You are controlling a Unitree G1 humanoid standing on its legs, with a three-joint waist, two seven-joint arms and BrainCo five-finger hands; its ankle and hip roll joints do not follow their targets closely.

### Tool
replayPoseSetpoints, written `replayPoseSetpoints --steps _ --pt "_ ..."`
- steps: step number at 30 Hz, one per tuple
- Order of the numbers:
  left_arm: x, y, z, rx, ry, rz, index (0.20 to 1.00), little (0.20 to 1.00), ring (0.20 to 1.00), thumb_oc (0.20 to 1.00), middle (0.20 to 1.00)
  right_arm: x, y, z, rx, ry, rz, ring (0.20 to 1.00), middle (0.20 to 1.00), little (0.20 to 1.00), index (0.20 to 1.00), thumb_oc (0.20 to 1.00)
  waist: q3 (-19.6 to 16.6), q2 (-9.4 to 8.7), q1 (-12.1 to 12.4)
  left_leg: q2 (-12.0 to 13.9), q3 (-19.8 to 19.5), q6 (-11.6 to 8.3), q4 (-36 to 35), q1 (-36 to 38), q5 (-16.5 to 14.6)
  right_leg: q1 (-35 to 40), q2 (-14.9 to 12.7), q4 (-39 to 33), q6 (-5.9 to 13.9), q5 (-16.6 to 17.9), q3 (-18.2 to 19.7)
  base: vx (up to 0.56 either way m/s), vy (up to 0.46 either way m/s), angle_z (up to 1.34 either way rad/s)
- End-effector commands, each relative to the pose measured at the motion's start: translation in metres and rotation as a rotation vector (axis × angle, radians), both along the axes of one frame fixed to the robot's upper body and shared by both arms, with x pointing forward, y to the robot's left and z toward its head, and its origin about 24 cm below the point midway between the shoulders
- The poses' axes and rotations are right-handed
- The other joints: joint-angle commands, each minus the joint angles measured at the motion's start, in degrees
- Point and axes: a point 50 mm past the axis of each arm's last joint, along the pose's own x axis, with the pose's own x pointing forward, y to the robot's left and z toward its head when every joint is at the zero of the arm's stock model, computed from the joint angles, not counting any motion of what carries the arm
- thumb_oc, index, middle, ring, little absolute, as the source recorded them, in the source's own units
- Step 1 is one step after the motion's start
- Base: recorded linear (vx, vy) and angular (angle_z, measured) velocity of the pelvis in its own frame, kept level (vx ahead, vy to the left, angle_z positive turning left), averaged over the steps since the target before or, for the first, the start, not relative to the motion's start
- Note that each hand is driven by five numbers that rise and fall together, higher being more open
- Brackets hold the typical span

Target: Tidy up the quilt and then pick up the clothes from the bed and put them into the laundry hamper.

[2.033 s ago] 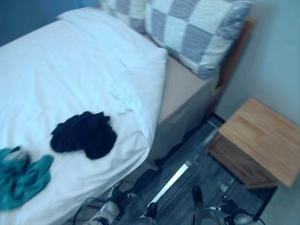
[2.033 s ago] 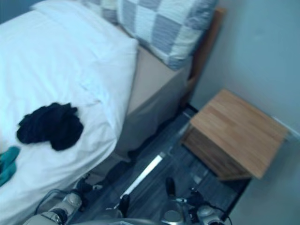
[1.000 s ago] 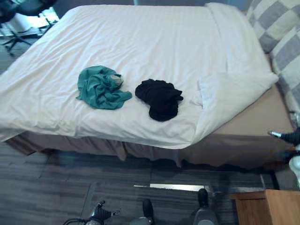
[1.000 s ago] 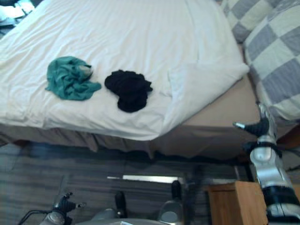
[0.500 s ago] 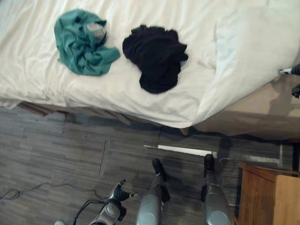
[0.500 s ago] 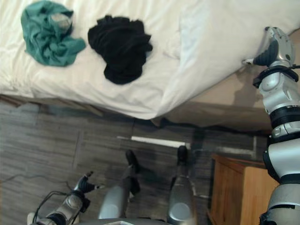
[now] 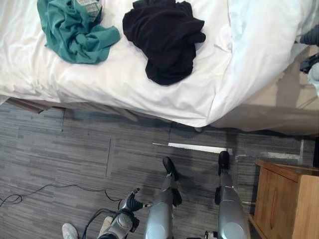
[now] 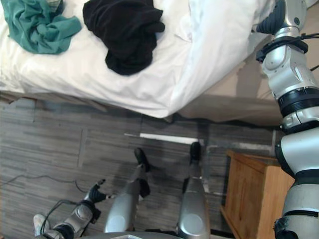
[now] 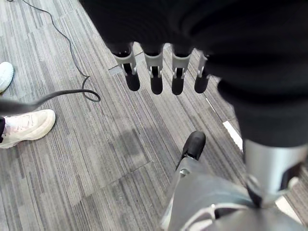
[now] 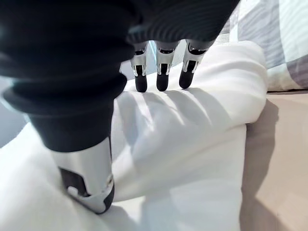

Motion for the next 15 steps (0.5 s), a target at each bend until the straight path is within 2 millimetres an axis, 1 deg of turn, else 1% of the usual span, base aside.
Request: replayPoseSetpoints --steps 1,6,8,9,12,15 --pt "0.003 0.028 0.006 0.081 0.01 0.016 1.0 1.0 1.0 1.0 1.0 0.0 0.041 0.034 -0.098 -0.089 0.131 1.0 1.0 1.0 1.0 1.0 -0.4 -6.59 1.8 4.3 -0.2 -7.91 -0.3 5.5 -1.6 0.4 0.0 5.3 0.34 -6.0 0.7 0.04 0.008 0.15" --pt "-0.006 0.031 0.002 0.099 0.049 0.02 1.0 1.0 1.0 1.0 1.0 -0.003 0.03 0.032 -0.126 -0.082 0.066 1.0 1.0 1.0 1.0 1.0 -0.9 -8.08 1.3 4.4 -0.9 -7.95 -0.3 7.9 -2.3 3.6 0.0 4.5 0.39 -6.1 0.3 0.04 0.017 0.11" --pt "-0.011 0.032 -0.001 0.106 0.07 0.028 1.0 1.0 1.0 1.0 1.0 -0.007 0.024 0.031 -0.121 -0.098 0.054 1.0 1.0 1.0 1.0 1.0 -1.4 -8.73 1.1 4.3 -1.2 -7.86 -0.3 8.8 -2.7 4.9 0.0 4.2 0.43 -6.2 0.1 0.04 0.034 0.15" --pt "-0.011 0.032 0.0 0.107 0.07 0.027 1.0 1.0 1.0 1.0 1.0 -0.007 0.023 0.031 -0.12 -0.098 0.054 1.0 1.0 1.0 1.0 1.0 -1.5 -8.75 1.1 4.3 -1.2 -7.84 -0.3 8.6 -2.6 4.7 0.1 4.2 0.38 -6.1 0.2 0.02 0.023 0.09" --pt "-0.015 0.034 -0.002 0.114 0.083 0.033 1.0 1.0 1.0 1.0 1.0 -0.015 0.022 0.035 -0.114 -0.14 0.069 1.0 1.0 1.0 1.0 1.0 -1.8 -9.57 1.0 4.2 -1.4 -7.68 -0.3 9.3 -3.1 5.4 0.0 4.2 0.52 -6.2 0.1 0.01 0.014 0.04" --pt "-0.013 0.038 0.0 0.123 0.077 0.036 1.0 1.0 1.0 1.0 1.0 -0.017 0.022 0.039 -0.113 -0.151 0.081 1.0 1.0 1.0 1.0 1.0 -1.6 -9.85 1.2 4.0 -1.5 -7.67 -0.3 9.2 -3.1 5.4 -0.2 4.2 0.53 -6.1 0.0 0.0 0.0 0.0"
